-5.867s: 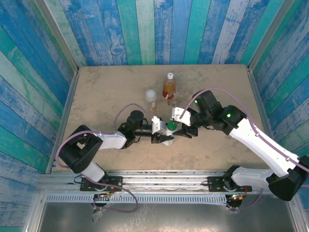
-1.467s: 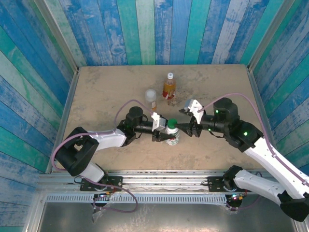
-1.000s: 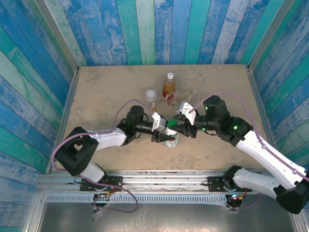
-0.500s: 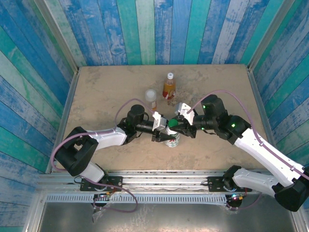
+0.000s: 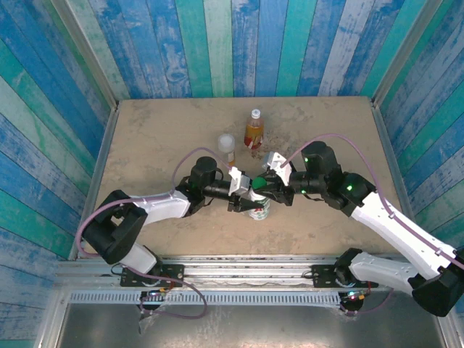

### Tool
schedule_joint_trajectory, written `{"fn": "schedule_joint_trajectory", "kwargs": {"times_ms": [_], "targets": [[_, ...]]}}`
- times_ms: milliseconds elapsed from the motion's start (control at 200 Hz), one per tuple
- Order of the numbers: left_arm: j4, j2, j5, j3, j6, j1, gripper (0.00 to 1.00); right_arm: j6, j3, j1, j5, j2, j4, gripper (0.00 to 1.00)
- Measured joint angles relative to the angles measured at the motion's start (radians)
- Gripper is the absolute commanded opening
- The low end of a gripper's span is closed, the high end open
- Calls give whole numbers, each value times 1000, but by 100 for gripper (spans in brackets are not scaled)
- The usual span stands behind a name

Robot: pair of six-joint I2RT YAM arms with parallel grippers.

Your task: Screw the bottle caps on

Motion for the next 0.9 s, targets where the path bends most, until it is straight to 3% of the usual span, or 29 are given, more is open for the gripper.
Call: {"fn": "schedule_joint_trajectory", "kwargs": {"times_ms": [85, 225, 286, 391, 556, 711, 902], "targets": [[16, 0, -76, -10, -19, 0, 54, 40, 0, 0, 50, 12, 18, 5], [28, 0, -258, -21, -44, 0, 53, 146, -13, 22, 199, 31, 68, 8], [36, 0, -323, -29, -43, -1, 54, 191, -33, 67, 304, 27, 105, 21], [58, 0, -397, -42, -35, -8, 55, 217, -65, 139, 460, 5, 139, 57], [90, 0, -478, -62, -37, -10, 55, 230, -137, 161, 539, -134, 194, 85], [104, 0, -480, -73, -36, -8, 55, 214, -158, 142, 531, -220, 253, 89], [109, 0, -474, -73, -32, -8, 55, 206, -158, 141, 465, -148, 303, 87]]}}
